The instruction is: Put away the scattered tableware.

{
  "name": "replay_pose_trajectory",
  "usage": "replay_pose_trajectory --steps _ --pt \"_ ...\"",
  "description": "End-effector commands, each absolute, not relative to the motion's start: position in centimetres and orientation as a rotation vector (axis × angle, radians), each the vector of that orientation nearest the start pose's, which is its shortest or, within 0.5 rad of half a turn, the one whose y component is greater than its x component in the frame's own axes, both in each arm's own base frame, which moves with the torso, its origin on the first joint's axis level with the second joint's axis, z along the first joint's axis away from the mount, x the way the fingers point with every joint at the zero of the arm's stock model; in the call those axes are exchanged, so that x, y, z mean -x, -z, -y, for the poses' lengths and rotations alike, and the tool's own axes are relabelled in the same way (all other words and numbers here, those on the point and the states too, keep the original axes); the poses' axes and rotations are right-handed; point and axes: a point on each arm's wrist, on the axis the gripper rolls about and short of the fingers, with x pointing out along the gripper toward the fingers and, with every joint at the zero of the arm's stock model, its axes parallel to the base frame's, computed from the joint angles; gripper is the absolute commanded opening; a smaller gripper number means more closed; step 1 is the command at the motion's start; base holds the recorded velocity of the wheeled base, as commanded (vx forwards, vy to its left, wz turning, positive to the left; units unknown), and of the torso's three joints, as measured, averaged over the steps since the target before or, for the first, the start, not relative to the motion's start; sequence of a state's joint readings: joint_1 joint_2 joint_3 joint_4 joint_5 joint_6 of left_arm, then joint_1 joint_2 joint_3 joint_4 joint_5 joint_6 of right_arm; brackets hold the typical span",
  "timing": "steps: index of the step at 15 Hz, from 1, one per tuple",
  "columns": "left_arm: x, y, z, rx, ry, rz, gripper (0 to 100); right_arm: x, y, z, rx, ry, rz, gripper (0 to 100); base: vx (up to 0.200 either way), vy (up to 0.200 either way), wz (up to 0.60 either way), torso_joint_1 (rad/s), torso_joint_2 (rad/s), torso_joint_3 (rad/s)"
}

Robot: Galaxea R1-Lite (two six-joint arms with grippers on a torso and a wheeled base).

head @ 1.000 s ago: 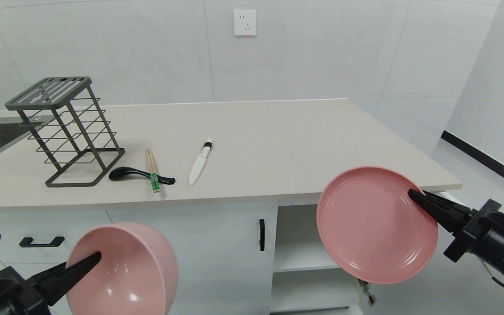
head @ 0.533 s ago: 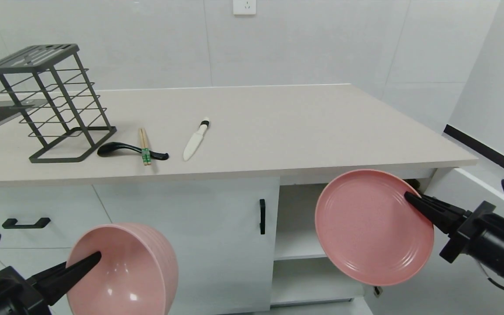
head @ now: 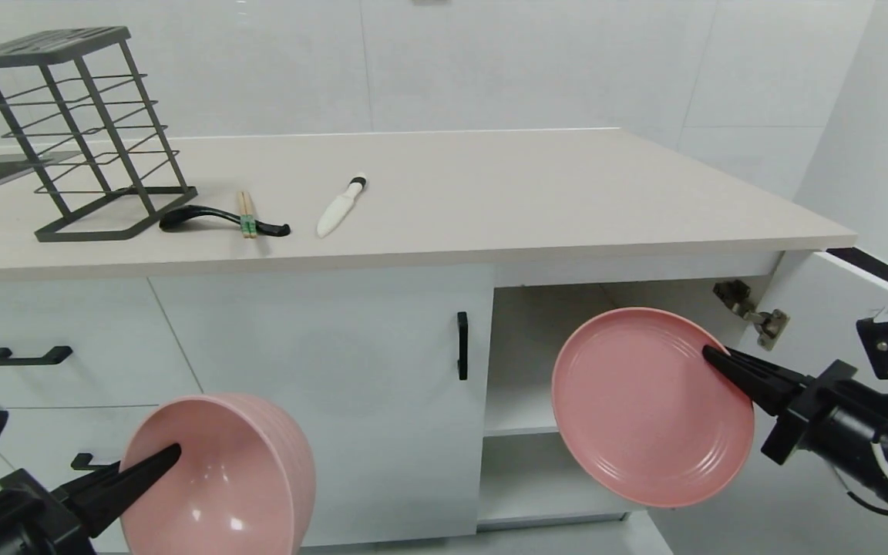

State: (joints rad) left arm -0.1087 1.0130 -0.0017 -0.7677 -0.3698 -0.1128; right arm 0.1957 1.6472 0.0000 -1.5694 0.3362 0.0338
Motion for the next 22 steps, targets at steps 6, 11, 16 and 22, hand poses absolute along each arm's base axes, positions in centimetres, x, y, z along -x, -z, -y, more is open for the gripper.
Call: replay_pose_trajectory --steps 6,11,16,22 --pt "-9.5 -12.2 1.8 0.142 0.461 -0.272 0 -18.6 -10.2 -4.4 -0.040 -0.502 -0.135 0 0.000 0.000 0.00 -0.071 0.24 0.080" --pt "-9.6 -12.1 1.9 0.143 0.461 -0.286 0 -19.1 -9.3 -4.4 -0.040 -0.464 -0.180 0 0.000 0.000 0.00 -0.001 0.01 0.009" --pt "-9.7 -11.9 1.9 0.145 0.463 -0.297 0 -19.8 -7.6 -4.6 -0.055 -0.465 -0.271 0 0.120 0.000 0.00 -0.002 0.00 0.014" --pt "-9.6 -11.9 2.0 0.145 0.471 -0.296 0 -21.4 -5.3 -4.9 -0.140 -0.390 -0.383 0 0.000 0.000 0.00 0.000 0.00 0.000"
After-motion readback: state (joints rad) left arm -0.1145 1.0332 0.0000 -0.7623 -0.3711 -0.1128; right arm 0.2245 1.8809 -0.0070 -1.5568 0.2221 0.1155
